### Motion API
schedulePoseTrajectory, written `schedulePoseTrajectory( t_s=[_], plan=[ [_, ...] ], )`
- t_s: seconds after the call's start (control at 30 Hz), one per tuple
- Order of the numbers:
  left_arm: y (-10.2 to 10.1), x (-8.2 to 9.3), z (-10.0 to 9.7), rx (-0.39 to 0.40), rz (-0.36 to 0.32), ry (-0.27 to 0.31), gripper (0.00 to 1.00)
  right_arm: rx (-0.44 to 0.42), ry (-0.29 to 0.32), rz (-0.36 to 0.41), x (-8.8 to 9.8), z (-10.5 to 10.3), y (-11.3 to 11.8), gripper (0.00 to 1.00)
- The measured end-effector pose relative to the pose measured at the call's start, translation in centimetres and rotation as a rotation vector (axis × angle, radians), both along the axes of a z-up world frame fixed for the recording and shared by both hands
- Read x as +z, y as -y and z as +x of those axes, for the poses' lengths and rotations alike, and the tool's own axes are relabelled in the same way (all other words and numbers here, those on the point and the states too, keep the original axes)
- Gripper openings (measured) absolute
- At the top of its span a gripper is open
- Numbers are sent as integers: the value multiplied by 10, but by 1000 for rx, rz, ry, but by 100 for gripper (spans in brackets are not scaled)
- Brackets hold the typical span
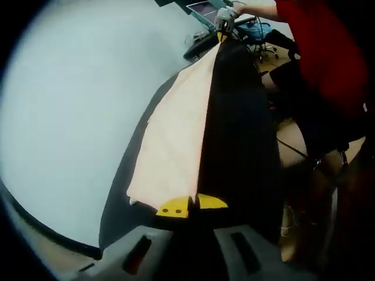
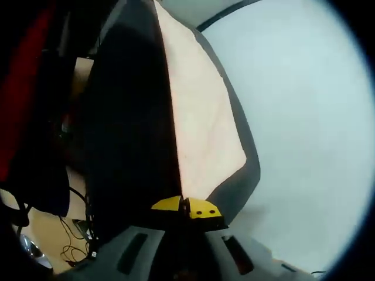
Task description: Fold the towel on the table until its edges align and the towel forms a compact rectangular stack.
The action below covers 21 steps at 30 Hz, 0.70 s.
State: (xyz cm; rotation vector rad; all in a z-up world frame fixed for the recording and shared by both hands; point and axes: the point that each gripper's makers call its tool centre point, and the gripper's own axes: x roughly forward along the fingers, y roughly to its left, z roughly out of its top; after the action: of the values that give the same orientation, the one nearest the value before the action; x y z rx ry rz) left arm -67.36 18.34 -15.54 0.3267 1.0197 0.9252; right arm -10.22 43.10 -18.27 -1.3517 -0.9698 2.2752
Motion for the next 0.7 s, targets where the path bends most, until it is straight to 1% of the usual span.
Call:
schedulePoseTrajectory(
  t_s=[0.17, 0.23, 0.33, 0.43, 0.47, 0.5, 0.53, 0.57, 0.6, 0.63, 0.67, 0.7],
  plan=[
    [19, -2, 7, -6, -60, 2, 0, 24, 9, -30, 2, 10, 24, 0],
    [27, -5, 9, -10, -90, -26, 0, 34, 10, -41, 5, 13, 33, 0],
    [37, -3, 12, -11, -119, -45, 0, 45, 15, -57, 10, 17, 47, 0],
    [49, -1, 16, -13, -163, -53, 0, 53, 33, -103, 5, 24, 59, 0],
    [54, -2, 17, -14, -187, -57, 0, 61, 41, -115, 3, 25, 62, 0],
    [56, 0, 19, -14, -196, -64, 0, 73, 50, -123, 0, 25, 64, 0],
    [58, 0, 20, -10, -212, -62, 0, 86, 60, -127, -1, 24, 64, 0],
    [58, 0, 20, -5, -231, -76, 0, 95, 68, -128, -4, 23, 62, 0],
    [55, 1, 15, 12, -242, -107, 0, 100, 74, -131, -5, 19, 57, 0],
    [50, 2, 9, 33, -254, -132, 0, 107, 82, -136, -7, 17, 53, 0],
    [44, 3, 8, 32, -263, -141, 0, 119, 97, -136, -8, 14, 46, 0],
    [36, 4, 4, 39, -270, -151, 0, 120, 98, -130, -5, 9, 36, 0]
  ],
)
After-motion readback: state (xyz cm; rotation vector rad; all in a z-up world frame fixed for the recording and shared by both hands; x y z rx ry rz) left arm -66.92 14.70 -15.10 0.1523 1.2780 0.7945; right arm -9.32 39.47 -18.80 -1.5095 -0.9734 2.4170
